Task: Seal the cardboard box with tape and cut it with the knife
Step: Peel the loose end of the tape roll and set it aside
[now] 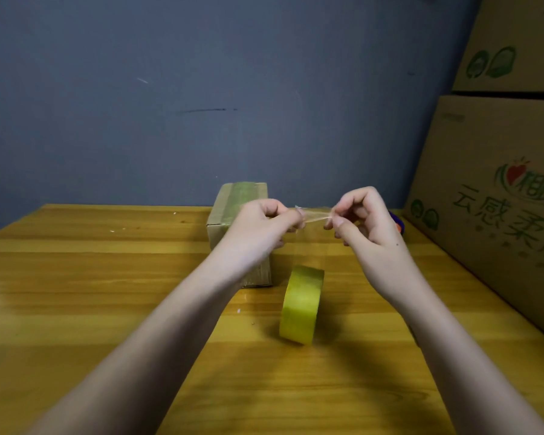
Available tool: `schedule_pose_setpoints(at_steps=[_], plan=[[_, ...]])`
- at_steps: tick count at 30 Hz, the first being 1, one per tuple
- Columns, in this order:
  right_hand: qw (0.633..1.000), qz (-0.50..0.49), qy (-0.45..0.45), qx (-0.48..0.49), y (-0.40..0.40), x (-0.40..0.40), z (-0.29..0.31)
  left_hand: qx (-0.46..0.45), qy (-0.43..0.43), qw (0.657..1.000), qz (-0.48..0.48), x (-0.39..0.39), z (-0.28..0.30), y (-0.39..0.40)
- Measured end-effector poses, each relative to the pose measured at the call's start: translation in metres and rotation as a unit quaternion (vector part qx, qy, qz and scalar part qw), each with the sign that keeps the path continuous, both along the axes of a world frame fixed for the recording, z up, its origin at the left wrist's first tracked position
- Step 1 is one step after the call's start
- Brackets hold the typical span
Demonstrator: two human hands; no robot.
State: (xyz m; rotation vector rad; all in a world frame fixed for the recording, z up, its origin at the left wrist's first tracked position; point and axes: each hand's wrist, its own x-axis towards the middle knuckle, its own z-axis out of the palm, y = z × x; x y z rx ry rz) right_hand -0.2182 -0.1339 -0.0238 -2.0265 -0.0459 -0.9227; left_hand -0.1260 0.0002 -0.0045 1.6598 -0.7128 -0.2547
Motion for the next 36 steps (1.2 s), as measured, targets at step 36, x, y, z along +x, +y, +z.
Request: schedule_pose_setpoints(at_steps=[36], plan=[[0.977, -0.162, -0.060, -0.122, 0.010, 0.007, -0.014, -0.012, 0.011, 1.000, 0.027, 0.002, -0.003, -0.004]])
